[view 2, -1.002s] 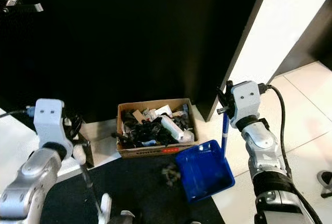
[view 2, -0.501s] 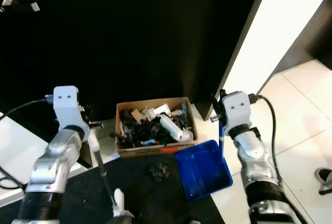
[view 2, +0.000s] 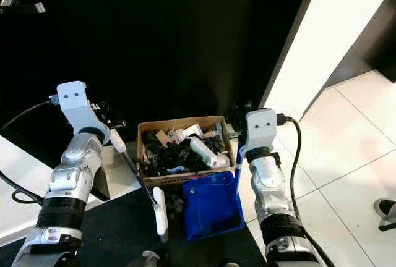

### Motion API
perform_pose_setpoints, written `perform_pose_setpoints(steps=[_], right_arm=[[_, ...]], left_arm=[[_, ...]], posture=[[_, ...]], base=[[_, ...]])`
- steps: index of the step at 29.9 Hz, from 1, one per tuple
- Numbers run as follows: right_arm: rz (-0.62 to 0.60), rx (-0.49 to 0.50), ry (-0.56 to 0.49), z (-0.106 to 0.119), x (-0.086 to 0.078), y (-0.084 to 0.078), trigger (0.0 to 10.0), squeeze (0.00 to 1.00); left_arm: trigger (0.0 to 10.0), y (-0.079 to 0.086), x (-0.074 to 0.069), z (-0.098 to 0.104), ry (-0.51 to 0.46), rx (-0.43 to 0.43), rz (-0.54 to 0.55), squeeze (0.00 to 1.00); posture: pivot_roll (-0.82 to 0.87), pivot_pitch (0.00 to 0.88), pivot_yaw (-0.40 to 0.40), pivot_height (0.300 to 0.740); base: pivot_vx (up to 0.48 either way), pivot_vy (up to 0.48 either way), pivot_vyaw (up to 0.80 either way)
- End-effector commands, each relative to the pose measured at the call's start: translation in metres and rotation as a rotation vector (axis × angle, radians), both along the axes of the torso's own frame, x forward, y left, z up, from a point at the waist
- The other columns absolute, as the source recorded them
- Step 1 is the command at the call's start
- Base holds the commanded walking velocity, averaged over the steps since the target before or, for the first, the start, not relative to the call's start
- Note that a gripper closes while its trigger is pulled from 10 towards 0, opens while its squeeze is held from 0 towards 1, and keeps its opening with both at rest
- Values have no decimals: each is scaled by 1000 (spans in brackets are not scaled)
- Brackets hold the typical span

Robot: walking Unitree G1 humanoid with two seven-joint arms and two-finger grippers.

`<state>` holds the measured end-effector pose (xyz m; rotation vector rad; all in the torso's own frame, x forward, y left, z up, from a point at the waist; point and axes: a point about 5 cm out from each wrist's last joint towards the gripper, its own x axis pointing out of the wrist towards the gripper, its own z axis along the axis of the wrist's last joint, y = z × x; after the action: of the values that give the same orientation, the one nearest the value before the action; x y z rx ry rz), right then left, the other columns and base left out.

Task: Sweep floor

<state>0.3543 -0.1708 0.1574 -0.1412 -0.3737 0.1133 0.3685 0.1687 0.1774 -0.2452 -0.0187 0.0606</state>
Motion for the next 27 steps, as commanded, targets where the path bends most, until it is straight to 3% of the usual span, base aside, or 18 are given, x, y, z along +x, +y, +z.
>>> perform_pose_setpoints(steps=[1,7,14,18,20,25,27], right_arm=[[2,1,-32,2,-2,3,10000,0],[5,15,-35,4,1,8,10000,0],[8,33,-27,2,2,13,10000,0],[4,45,-25,2,3,13,10000,0],[-2,47,-25,2,4,12,10000,0],[-7,49,-26,2,4,10,10000,0],[-21,52,-25,3,4,6,10000,0]], left_arm=[[10000,-5,-2,-15,61,-55,-16,0],[10000,-21,-6,-17,69,-198,-107,0],[10000,-27,-9,15,-37,-316,-171,0],[10000,-31,-13,23,-48,-361,-229,0],[10000,-34,-23,31,-54,-378,-312,0],[10000,-32,-28,30,-3,-356,-352,0],[10000,-16,-34,35,14,-342,-353,0]], posture=[[98,298,74,740],[98,291,74,740],[120,273,67,740],[124,267,65,740],[129,264,69,740],[134,263,70,740],[138,261,75,740]], base=[[0,0,0],[0,0,0],[0,0,0],[0,0,0],[0,0,0],[0,0,0],[0,0,0]])
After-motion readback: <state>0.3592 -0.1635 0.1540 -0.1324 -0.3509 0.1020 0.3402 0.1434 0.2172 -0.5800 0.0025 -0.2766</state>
